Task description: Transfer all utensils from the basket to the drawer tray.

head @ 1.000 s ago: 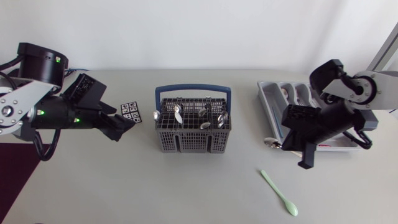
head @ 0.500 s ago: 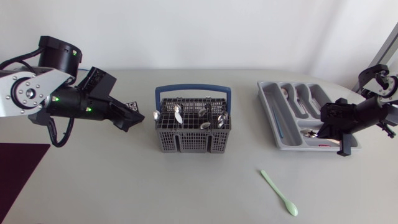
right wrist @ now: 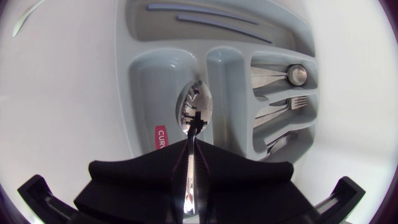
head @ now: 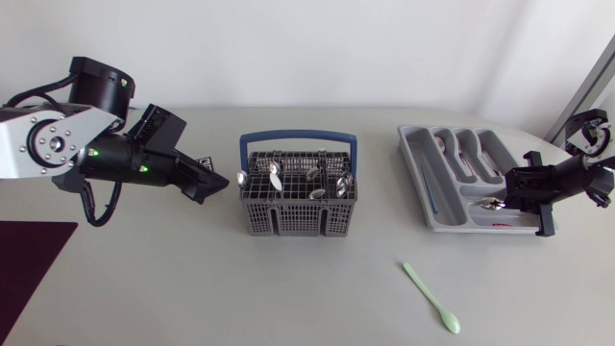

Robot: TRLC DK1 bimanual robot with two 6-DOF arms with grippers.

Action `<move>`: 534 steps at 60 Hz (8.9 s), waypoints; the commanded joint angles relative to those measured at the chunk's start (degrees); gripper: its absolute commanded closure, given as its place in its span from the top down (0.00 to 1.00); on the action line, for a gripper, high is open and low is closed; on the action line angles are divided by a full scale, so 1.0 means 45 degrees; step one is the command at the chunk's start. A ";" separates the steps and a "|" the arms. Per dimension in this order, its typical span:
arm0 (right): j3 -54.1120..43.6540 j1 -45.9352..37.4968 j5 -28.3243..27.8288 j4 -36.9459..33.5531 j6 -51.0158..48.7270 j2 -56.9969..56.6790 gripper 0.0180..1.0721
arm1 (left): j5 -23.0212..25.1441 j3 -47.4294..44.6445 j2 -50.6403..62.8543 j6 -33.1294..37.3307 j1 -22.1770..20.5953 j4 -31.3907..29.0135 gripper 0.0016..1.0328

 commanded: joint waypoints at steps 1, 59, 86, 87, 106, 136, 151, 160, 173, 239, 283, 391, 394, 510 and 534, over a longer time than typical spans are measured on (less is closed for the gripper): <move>-0.0525 -0.0106 0.0058 0.0034 -0.0598 0.0101 0.10 | 0.0234 0.0521 0.0450 -0.0240 -0.0099 0.0110 0.88; -0.3983 0.2727 -0.1387 -0.0611 0.4500 -0.7458 0.72 | 0.1894 0.1849 0.3185 -0.1900 -0.0411 0.0930 0.27; -0.5057 0.4875 -0.0859 -0.0591 0.6082 -0.9274 0.76 | 0.2734 0.2162 0.3107 -0.1920 -0.0177 -0.0066 0.03; -0.5076 0.4953 -0.0801 -0.0611 0.6140 -0.9333 0.76 | 0.2832 0.2201 0.3087 -0.1920 -0.0157 -0.0144 0.03; -0.5135 0.7512 0.0195 -0.0825 0.7820 -0.9938 0.80 | 0.4883 0.2709 0.2989 -0.2681 0.0819 -0.0789 0.03; -0.4744 0.9680 0.1055 -0.1372 0.9324 -1.0192 0.80 | 0.5937 0.3275 -0.0096 -0.3697 0.1132 -0.1589 0.03; -0.3807 1.0402 0.0742 -0.2193 1.0711 -1.0231 0.80 | 0.5410 0.3412 -0.1991 -0.3736 0.0370 -0.2429 0.03; -0.3065 1.0617 0.0039 -0.2915 1.1707 -1.0172 0.83 | 0.4668 0.2943 -0.2675 -0.2896 -0.0880 -0.2644 0.03; -0.3182 1.1867 -0.0469 -0.2661 1.3113 -1.0270 0.83 | 0.4473 0.2103 -0.2538 -0.1900 -0.2638 -0.2585 0.03; -0.3787 1.4445 -0.3223 0.0073 1.5164 -0.9684 0.10 | 0.5547 0.1771 -0.1620 -0.0884 -0.5900 -0.1277 0.03; -0.5662 1.1750 -0.3262 -0.0669 1.3289 -1.0172 0.05 | 0.4531 0.3158 -0.1210 -0.3131 -0.2599 0.0188 0.74; -0.5525 0.0519 -0.2090 0.3569 0.5183 -0.5954 0.71 | 0.0078 0.2533 0.2638 -0.4088 -0.2950 -0.1062 0.57; -0.5858 0.0852 -0.2109 0.3511 0.5398 -0.6579 0.71 | 0.0078 0.2533 0.2736 -0.4107 -0.2931 -0.0769 0.56; -0.4940 1.0500 0.0156 -0.0669 1.1922 -1.1442 0.71 | 0.2598 0.5658 0.0802 -0.4830 -0.1739 -0.5046 0.03; -0.4900 1.1516 0.0234 -0.0415 1.3406 -1.0446 0.71 | 0.2461 0.4232 0.0782 -0.4381 -0.1681 -0.3992 0.03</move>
